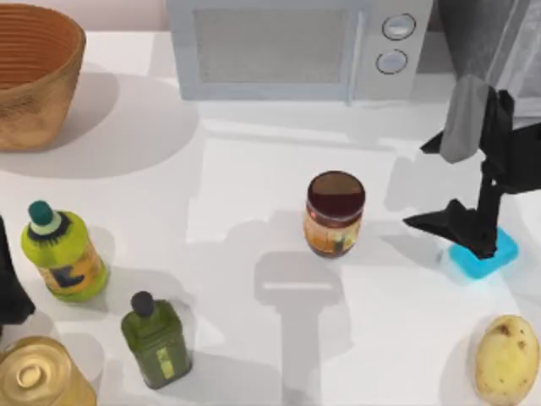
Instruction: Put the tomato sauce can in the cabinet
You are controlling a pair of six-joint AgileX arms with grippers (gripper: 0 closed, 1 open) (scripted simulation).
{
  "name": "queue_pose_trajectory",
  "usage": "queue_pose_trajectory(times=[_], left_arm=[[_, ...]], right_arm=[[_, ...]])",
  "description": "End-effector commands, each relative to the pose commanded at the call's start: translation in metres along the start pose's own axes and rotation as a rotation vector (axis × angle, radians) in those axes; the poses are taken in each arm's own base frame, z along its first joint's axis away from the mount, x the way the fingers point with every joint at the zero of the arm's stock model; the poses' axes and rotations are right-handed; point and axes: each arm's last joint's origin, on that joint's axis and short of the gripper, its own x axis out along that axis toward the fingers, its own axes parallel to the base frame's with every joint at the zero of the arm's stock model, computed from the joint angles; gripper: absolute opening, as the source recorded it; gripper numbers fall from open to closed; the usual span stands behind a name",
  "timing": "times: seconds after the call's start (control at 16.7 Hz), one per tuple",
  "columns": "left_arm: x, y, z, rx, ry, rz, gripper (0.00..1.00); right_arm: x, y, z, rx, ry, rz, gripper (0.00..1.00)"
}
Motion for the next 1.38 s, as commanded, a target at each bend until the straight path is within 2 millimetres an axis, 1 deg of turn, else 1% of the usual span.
queue_pose_trajectory(times=[0.18, 0.3, 0.36, 0.48, 0.78, 0.9, 1.02, 1.26, 1.38], left_arm=[[0.0, 0.0, 0.0, 0.0, 0.0, 0.0, 1.0], [0.0, 0.0, 0.0, 0.0, 0.0, 0.0, 1.0], [0.0, 0.0, 0.0, 0.0, 0.0, 0.0, 1.0], [0.0, 0.0, 0.0, 0.0, 0.0, 0.0, 1.0], [0.0, 0.0, 0.0, 0.0, 0.0, 0.0, 1.0], [0.0, 0.0, 0.0, 0.0, 0.0, 0.0, 1.0], [0.0, 0.0, 0.0, 0.0, 0.0, 0.0, 1.0], [0.0, 0.0, 0.0, 0.0, 0.0, 0.0, 1.0], [0.0, 0.0, 0.0, 0.0, 0.0, 0.0, 1.0]], right_arm=[[0.047, -0.022, -0.007, -0.059, -0.015, 0.163, 1.0], [0.07, -0.031, -0.011, -0.09, -0.035, 0.236, 1.0], [0.079, -0.033, -0.012, -0.104, -0.046, 0.262, 1.0], [0.088, -0.036, -0.012, -0.124, -0.063, 0.292, 1.0], [0.088, -0.037, -0.013, -0.124, -0.065, 0.291, 1.0], [0.092, -0.036, -0.012, -0.126, -0.066, 0.294, 1.0], [0.103, -0.033, -0.011, -0.128, -0.066, 0.296, 1.0], [0.132, -0.024, -0.01, -0.128, -0.066, 0.297, 1.0], [0.143, -0.02, -0.009, -0.128, -0.066, 0.297, 1.0]])
